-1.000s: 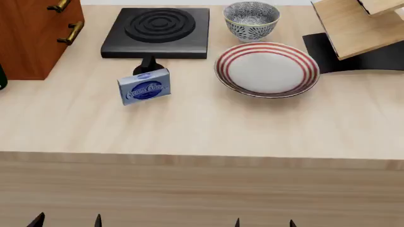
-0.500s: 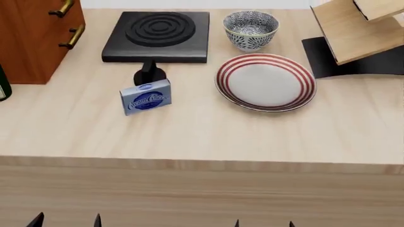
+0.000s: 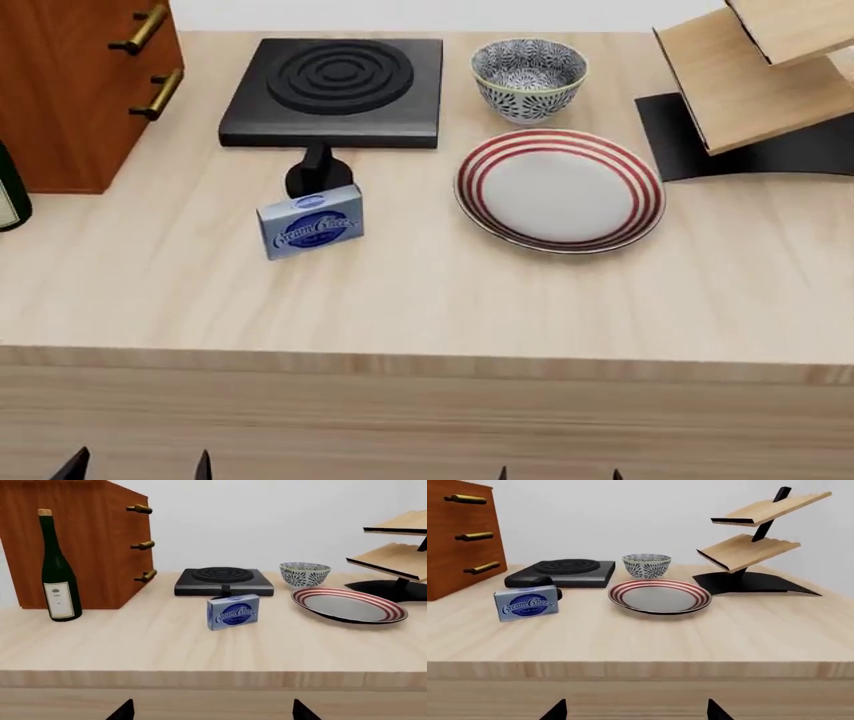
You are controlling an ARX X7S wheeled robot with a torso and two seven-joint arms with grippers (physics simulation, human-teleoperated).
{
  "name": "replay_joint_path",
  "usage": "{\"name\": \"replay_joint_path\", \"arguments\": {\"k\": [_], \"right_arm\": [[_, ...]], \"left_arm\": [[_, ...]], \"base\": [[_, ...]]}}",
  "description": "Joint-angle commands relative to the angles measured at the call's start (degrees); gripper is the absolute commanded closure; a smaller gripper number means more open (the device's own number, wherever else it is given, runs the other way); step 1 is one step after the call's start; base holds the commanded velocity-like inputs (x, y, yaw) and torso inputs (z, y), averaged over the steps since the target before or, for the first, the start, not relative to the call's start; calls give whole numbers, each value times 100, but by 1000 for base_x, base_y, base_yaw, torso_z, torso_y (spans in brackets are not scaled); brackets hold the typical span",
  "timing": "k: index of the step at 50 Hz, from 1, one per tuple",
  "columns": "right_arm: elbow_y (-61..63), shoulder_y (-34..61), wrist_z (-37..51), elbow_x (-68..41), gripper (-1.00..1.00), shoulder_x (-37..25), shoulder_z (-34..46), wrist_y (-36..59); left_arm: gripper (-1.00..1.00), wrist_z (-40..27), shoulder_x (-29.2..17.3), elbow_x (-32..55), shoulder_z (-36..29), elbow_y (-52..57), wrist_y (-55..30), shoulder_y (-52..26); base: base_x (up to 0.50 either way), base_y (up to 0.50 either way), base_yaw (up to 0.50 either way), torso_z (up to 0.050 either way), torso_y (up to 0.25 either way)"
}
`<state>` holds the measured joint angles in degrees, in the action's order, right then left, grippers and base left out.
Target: Pick up the cream cheese and put it in the bowl.
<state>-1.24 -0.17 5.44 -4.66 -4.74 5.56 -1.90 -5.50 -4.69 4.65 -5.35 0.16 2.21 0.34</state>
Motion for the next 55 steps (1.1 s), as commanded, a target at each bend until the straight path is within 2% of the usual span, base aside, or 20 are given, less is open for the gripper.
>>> {"name": "replay_joint_path", "arguments": {"k": [1,24,30,55], "right_arm": [[-20,10,72,-90,-100,-84,93,2],[-57,30,241,-168,-100,-212,226,-50],[-46,27,289,-185,-100,-233,262,-16],[-142,42,437,-210,-100,-327,387,-138]], "left_arm": [[-100,-107,-77,61,-86,5,49,9],[-100,-243,-206,235,-223,34,34,-4],[-100,-283,-233,230,-266,18,104,7],[-100,-412,-329,320,-376,-13,167,-17]], "base": [[0,0,0,46,0],[0,0,0,49,0],[29,0,0,0,0],[280,0,0,0,0]]}}
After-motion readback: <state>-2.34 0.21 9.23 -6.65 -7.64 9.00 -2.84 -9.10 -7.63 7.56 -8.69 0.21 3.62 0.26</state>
